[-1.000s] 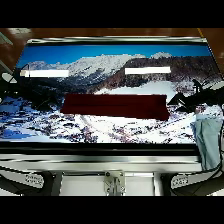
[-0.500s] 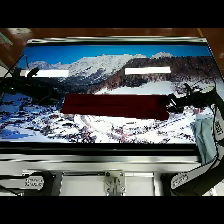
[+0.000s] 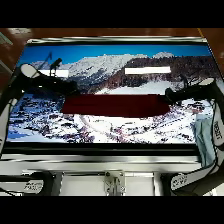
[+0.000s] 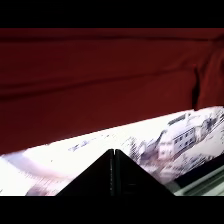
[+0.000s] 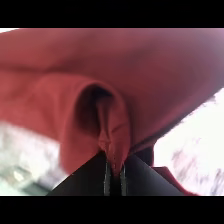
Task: Fold the shirts.
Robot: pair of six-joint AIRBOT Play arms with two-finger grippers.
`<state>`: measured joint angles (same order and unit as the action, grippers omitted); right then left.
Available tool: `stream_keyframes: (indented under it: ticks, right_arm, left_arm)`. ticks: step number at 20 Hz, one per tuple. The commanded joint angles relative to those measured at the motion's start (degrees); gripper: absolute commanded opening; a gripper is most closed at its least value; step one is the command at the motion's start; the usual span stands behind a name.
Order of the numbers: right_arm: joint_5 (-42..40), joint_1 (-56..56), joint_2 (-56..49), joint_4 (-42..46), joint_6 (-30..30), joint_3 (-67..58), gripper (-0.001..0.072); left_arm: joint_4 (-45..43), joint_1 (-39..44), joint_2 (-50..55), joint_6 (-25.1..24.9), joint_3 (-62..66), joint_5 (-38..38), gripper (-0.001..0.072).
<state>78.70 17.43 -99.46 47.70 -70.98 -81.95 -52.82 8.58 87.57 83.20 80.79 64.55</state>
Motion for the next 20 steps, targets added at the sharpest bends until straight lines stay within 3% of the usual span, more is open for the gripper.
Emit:
stream_keyframes:
  ticks: [1, 3, 6, 9, 12, 16, 20]
  right_arm:
    - [7.91, -0.11, 10.91, 0.79, -3.82, -1.42, 0.0060]
    - [13.14, -0.15, 16.50, 0.79, -5.97, -1.42, 0.0060]
    - [19.45, -0.15, 23.69, 0.92, -9.64, -1.42, 0.0060]
    - [20.15, -0.15, 30.03, 2.84, -13.00, -1.42, 0.0060]
    - [20.28, -0.15, 34.21, 5.05, -15.34, -1.42, 0.0060]
    - [18.88, -0.70, 34.99, 5.55, -16.59, -1.36, 0.0060]
    - [11.61, -9.57, 33.27, 9.99, -17.57, -1.36, 0.0060]
  left_arm:
    - [7.56, 10.49, 4.66, 0.02, -0.11, -16.79, 0.0041]
    - [13.55, 17.11, 9.94, -0.26, 0.39, -22.29, 0.0041]
    - [18.23, 25.35, 17.35, -3.02, 4.98, -22.62, 0.0040]
    - [20.96, 32.20, 24.20, -2.97, 11.10, -22.80, 0.0040]
    - [29.33, 36.22, 29.92, -2.99, 15.39, -23.41, 0.0040]
    - [38.05, 35.54, 32.79, -4.37, 17.57, -22.03, 0.0039]
    - [28.83, 25.29, 26.60, -4.46, 17.55, -21.14, 0.0036]
